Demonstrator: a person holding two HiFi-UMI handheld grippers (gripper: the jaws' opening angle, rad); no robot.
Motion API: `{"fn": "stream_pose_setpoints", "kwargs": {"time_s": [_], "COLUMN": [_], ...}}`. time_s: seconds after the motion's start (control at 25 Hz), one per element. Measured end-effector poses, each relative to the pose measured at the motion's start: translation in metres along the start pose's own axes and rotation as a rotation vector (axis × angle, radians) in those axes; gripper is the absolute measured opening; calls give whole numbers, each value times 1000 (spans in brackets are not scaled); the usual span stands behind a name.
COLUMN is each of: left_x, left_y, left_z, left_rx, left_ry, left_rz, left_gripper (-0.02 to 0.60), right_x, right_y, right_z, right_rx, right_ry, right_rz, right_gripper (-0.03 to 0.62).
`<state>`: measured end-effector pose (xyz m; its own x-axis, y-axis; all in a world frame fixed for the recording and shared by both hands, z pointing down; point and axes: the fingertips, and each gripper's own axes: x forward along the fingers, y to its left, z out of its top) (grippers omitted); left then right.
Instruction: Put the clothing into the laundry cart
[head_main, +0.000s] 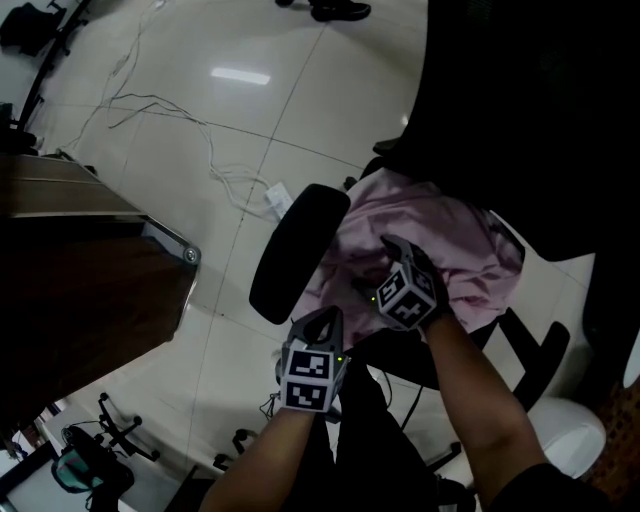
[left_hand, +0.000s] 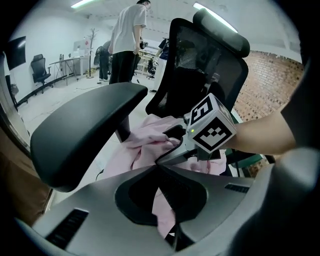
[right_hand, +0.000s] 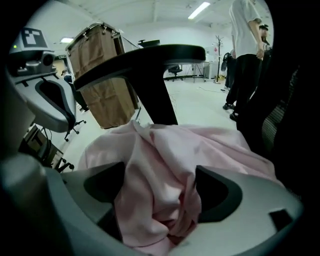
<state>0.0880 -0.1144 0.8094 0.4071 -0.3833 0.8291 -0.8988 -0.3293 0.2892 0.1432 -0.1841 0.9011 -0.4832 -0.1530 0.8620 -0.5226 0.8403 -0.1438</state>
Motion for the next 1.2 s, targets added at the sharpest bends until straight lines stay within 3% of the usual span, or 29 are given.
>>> {"fn": "stream_pose_setpoints", "kwargs": {"time_s": [0.32, 0.4, 0.44, 0.52, 0.6, 0.8, 1.08, 1.2], "left_x": [10, 8, 7, 3, -3, -26, -70, -92], "left_y": [6, 7, 7, 7, 8, 6, -5, -14], "left_z": [-8, -10, -11, -11, -10, -2, 21, 31], "left_rx": [-7, -3, 1, 9, 14, 36, 62, 91], "left_ry": [4, 7, 8, 8, 3, -22, -84, -115], "left_rz": [-3, -4, -5, -8, -9, -12, -28, -41], "left_gripper": [0, 0, 0, 0, 0, 0, 0, 0], "right_x": [28, 27, 23, 14, 2, -49, -150, -203], "right_y": [0, 1, 2, 0, -2, -3, -11, -12], "right_z": [-12, -11, -9, -7, 1, 30, 66, 80], "right_rx": [-25, -24, -22, -18, -3, 92, 481, 549], "right_ry": [74, 78, 75, 52, 3, -165, -489, -616], "right_rz": [21, 35, 38, 21, 1, -35, -32, -61], "right_gripper": [497, 474, 415, 201, 130, 101, 89, 89]}}
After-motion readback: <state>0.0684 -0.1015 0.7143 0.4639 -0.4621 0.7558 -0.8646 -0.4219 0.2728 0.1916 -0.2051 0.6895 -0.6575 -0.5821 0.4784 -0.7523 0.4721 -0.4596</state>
